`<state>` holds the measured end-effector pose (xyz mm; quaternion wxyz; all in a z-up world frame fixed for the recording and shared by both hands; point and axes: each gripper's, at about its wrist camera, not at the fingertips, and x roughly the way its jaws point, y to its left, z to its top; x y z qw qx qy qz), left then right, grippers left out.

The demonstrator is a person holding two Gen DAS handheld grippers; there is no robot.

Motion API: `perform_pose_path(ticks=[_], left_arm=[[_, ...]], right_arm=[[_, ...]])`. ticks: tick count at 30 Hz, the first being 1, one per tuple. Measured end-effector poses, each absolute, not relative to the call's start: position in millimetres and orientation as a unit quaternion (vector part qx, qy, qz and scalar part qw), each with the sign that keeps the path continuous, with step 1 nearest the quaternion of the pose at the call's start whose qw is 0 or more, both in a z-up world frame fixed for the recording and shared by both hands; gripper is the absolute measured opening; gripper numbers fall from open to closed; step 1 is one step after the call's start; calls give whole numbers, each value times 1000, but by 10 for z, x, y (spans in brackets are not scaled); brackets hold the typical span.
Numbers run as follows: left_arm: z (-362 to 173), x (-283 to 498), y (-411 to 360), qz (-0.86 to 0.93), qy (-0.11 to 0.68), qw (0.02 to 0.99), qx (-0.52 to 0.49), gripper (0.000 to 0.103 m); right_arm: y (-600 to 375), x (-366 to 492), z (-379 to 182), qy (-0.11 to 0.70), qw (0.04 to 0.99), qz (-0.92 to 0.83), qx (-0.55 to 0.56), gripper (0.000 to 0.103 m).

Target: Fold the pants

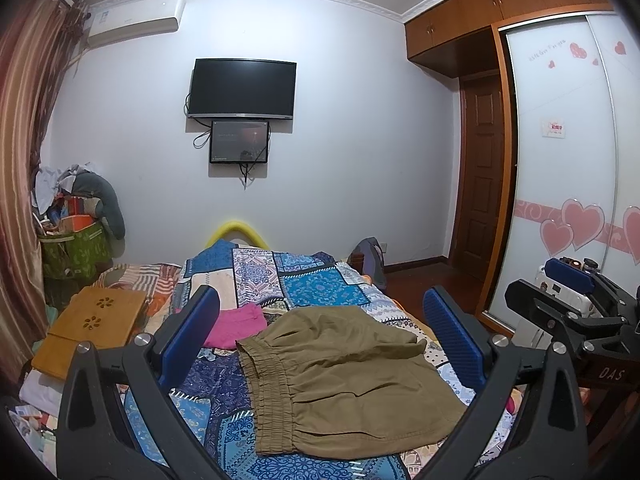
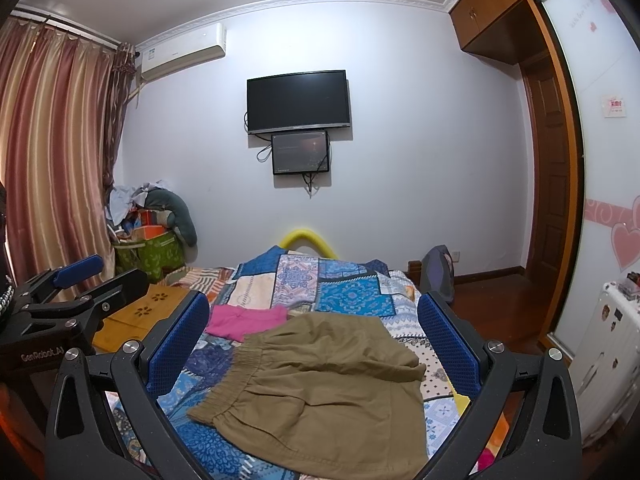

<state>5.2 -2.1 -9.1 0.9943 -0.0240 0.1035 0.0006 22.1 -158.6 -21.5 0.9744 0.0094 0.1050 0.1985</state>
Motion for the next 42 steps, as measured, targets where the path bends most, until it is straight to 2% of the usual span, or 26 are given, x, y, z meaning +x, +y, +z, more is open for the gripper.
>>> perform_pose_path(ticks=[12, 18, 27, 37, 42], left_arm=[[-127, 157, 6, 0, 114, 993, -26, 103], [-292, 432, 97, 6, 150, 988, -33, 103], [-863, 1177, 457, 35, 241, 969, -32, 103], [-1621, 2049, 918, 51, 365, 929, -32, 103], [-1948, 2378, 966, 34, 413, 910, -33, 93]], right_arm=[[-1557, 266, -253, 112, 974, 195, 7, 103], [-1602, 473, -426, 138, 975, 173, -2, 103], [-1870, 1076, -893, 216, 966, 142, 3, 103], [-2094, 1814, -1501, 314, 941, 119, -54, 103], [-2224, 2199, -1830, 369, 921, 121, -35, 103]])
